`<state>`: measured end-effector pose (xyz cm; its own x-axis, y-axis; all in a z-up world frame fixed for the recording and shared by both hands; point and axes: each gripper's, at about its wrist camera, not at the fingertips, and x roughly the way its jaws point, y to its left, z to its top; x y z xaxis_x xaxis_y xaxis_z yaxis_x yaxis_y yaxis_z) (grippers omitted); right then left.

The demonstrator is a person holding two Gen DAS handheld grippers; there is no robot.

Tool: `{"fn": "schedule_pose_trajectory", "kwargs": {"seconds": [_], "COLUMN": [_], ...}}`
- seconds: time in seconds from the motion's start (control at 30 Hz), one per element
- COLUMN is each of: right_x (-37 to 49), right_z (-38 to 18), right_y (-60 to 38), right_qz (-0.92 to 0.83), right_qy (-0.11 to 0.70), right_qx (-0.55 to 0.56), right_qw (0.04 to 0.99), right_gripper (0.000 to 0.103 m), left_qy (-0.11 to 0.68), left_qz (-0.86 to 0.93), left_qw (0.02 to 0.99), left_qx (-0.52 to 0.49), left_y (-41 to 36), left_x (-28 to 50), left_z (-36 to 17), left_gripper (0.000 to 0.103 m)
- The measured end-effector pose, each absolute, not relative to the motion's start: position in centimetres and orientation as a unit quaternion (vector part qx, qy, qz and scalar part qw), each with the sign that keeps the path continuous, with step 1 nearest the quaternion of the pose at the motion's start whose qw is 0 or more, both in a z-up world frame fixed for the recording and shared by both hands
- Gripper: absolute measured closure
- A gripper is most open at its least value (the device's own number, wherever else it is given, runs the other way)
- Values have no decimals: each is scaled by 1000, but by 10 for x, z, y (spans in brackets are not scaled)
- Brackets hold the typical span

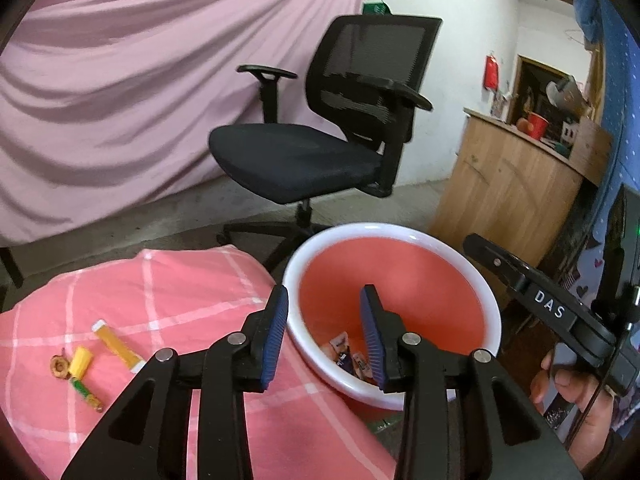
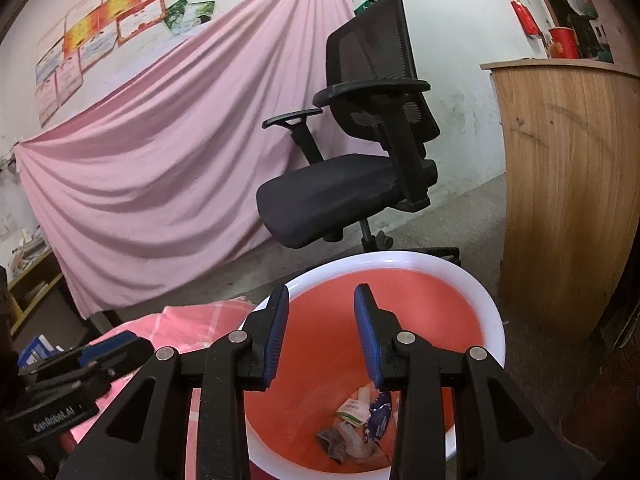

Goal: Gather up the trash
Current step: 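Move both open tools back over the table toward the remaining small items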

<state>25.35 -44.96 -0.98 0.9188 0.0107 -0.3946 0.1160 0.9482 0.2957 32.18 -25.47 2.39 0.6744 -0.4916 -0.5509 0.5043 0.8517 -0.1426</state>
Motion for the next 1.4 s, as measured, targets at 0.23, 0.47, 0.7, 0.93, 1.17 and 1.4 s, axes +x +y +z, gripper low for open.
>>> {"fn": "schedule_pose_trajectory", "kwargs": {"seconds": [0.23, 0.47, 0.7, 0.93, 1.17, 1.4], "right_x": [246, 237, 224, 218, 222, 231], "right_z": [4, 20, 35, 44, 42, 34], "right_y": [-439, -415, -381, -333, -293, -262], "right_qz": [-13, 3, 47, 105, 155, 180], "right_qy": [162, 106, 35, -13, -20, -8], "right_qx": [145, 128, 105, 53, 14, -13], "right_qw": [976, 986, 993, 993, 988, 984], "right_gripper": [57, 14, 0, 0, 0, 0], "left_qy": [262, 207, 161, 122, 106, 101], "left_qz": [-219, -137, -73, -24, 12, 32], "left_qw": [940, 968, 983, 990, 993, 993], "left_qx": [-18, -35, -51, -65, -54, -50], "left_y": [-220, -176, -132, -93, -58, -41], "left_x": [310, 288, 264, 246, 228, 222], "left_z": [41, 55, 55, 54, 47, 34], "left_gripper": [49, 4, 2, 2, 2, 2]}}
